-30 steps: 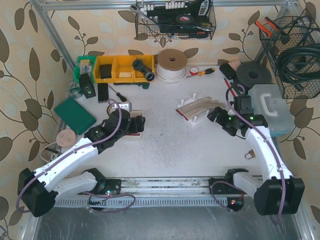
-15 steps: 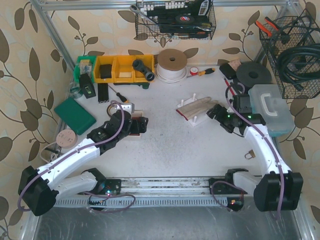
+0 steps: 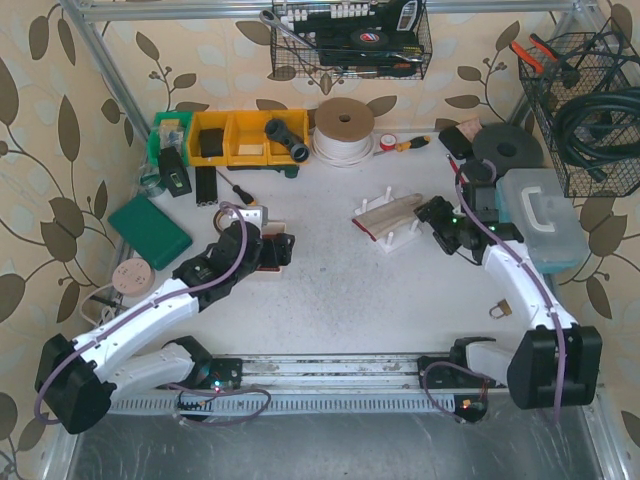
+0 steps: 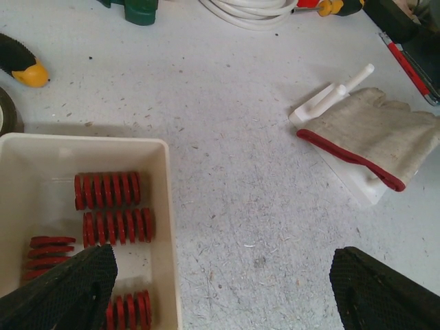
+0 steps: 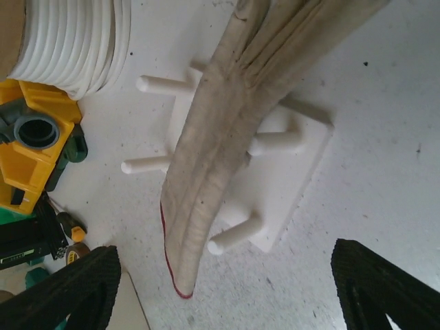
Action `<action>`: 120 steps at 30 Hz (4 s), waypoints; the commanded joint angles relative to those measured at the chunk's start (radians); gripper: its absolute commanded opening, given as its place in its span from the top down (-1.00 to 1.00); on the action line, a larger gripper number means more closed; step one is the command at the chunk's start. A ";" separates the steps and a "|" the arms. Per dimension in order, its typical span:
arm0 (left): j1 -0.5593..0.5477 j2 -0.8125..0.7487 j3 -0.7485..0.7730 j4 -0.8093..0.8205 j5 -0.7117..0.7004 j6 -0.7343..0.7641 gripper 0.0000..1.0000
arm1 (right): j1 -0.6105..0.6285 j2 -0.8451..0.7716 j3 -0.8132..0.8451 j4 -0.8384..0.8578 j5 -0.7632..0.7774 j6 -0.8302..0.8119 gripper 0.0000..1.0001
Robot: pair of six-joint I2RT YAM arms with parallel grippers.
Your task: Install the large spring
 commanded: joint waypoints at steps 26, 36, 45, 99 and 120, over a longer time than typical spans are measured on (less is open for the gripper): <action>0.010 -0.154 -0.109 0.106 -0.087 -0.041 -0.73 | 0.210 0.415 0.116 0.255 0.196 0.104 0.26; 0.014 -0.186 -0.131 0.111 -0.113 -0.054 -0.67 | 0.256 0.307 0.149 0.148 0.295 0.045 1.00; 0.014 -0.177 -0.125 0.111 -0.106 -0.054 -0.66 | 0.256 0.245 0.313 0.055 0.289 -0.098 1.00; 0.018 -0.012 -0.037 0.098 -0.060 -0.004 -0.62 | 0.036 0.907 0.744 0.264 0.152 -0.158 -0.76; 0.019 -0.125 -0.110 0.117 -0.117 -0.055 -0.60 | 0.181 0.461 0.412 -0.240 0.093 -0.624 -0.59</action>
